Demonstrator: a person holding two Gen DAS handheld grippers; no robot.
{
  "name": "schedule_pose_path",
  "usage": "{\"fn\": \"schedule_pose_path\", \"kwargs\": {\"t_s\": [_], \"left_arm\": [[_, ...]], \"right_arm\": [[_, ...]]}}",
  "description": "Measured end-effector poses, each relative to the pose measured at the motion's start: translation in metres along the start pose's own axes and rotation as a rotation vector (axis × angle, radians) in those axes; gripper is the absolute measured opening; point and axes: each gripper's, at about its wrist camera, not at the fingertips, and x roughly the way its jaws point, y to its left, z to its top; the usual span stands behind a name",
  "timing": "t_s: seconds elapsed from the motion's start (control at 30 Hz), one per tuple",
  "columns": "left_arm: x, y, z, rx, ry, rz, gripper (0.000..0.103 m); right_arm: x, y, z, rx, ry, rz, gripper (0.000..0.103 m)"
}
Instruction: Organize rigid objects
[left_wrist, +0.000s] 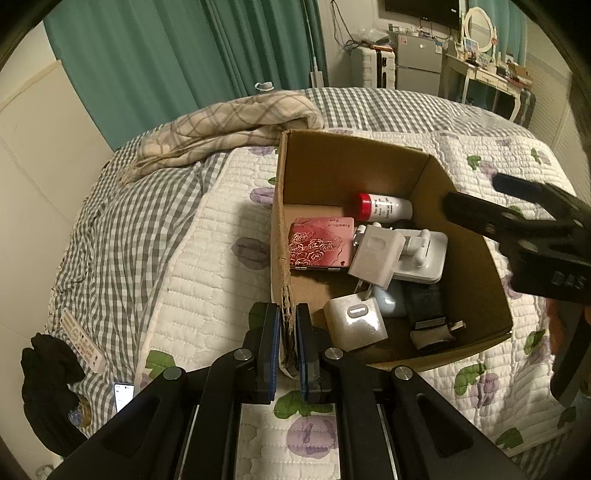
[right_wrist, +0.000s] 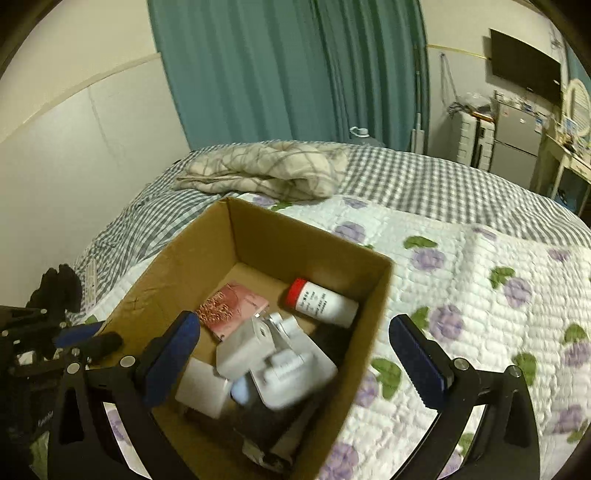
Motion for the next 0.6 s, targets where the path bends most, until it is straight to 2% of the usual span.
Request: {"fn": "schedule_pose_path", "kwargs": {"t_s": [0.1, 0.23, 0.47, 0.6], "left_arm": [[-0.015, 0.004, 0.002, -0.013, -0.014, -0.012, 0.008], [-0.051, -0.003, 0.003, 0.015, -0.085, 0.028, 0.008], [-0.142, -0.025, 0.002, 0.032, -0.308, -0.022, 0.008], [-0.184, -0.04, -0.011, 0.038, -0.465, -0.051, 0.013]], "right_arm": [[-0.023, -0.003, -0.002, 0.004, -0.02, -0.019, 0.103], [-0.071, -0.003, -0.003, -0.013, -0.082, -0.06, 0.103], [-0.173, 0.014, -0.01, -0.085, -0.243, -0.188, 0.103], [-0.218, 0.026, -0.023, -0.101, -0.327, -0.241, 0.103]]}}
